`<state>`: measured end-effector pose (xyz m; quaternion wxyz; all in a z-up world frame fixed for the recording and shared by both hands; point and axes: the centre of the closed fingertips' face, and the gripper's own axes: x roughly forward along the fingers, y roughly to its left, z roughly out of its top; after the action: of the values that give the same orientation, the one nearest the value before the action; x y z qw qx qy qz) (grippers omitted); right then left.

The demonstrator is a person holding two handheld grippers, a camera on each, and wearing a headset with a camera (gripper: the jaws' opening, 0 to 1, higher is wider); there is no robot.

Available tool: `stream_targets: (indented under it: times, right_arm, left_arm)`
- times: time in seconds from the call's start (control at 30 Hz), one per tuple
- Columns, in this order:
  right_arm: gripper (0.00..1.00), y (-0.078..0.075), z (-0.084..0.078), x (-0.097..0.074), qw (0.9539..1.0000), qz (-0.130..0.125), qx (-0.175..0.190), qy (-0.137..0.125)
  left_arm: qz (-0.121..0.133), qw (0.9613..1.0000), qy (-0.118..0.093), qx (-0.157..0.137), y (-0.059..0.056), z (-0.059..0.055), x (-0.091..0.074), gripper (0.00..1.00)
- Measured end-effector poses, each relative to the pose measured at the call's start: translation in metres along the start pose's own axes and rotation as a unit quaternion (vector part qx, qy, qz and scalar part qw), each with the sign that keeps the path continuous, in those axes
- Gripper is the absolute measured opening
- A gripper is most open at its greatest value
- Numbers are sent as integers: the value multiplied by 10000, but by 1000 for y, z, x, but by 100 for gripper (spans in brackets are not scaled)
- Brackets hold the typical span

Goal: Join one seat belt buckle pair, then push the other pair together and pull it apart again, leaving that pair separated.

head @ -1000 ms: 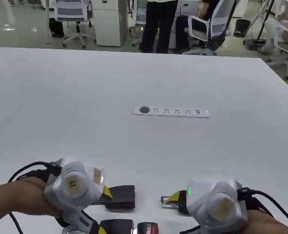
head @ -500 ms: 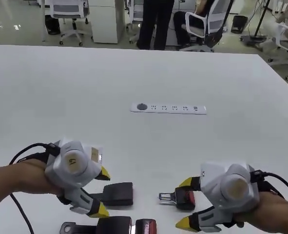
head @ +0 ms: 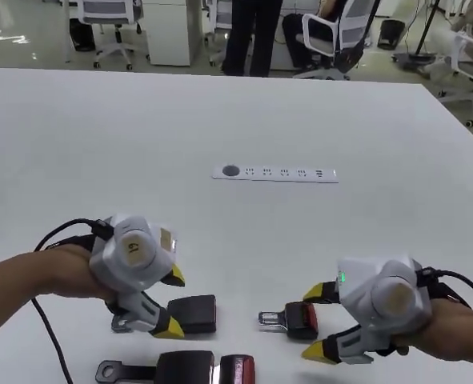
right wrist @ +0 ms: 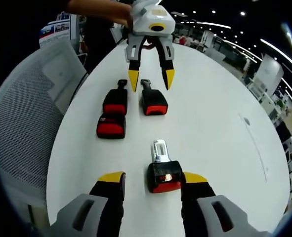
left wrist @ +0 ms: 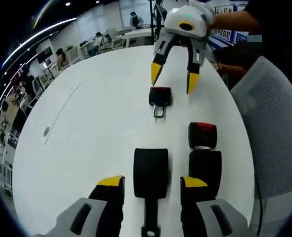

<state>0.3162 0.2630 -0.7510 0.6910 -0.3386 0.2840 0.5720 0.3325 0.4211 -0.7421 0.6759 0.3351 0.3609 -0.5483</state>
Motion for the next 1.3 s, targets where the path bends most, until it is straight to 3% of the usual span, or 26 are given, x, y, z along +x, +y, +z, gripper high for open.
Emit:
stream_targets:
  times: [0.2, 0.53, 1.3]
  right_arm:
    - [40, -12, -6, 5, 9999, -100, -81, 16]
    - [34, -19, -21, 16, 9999, -26, 63, 80]
    - [30, -17, -18, 15, 10000, 32, -12, 44]
  left_arm:
    - [-93, 9998, 196, 3, 5, -12, 13, 43]
    - [-190, 9987, 467, -14, 4, -23, 24, 33]
    - [-309, 9977, 524, 285, 0, -24, 26, 32]
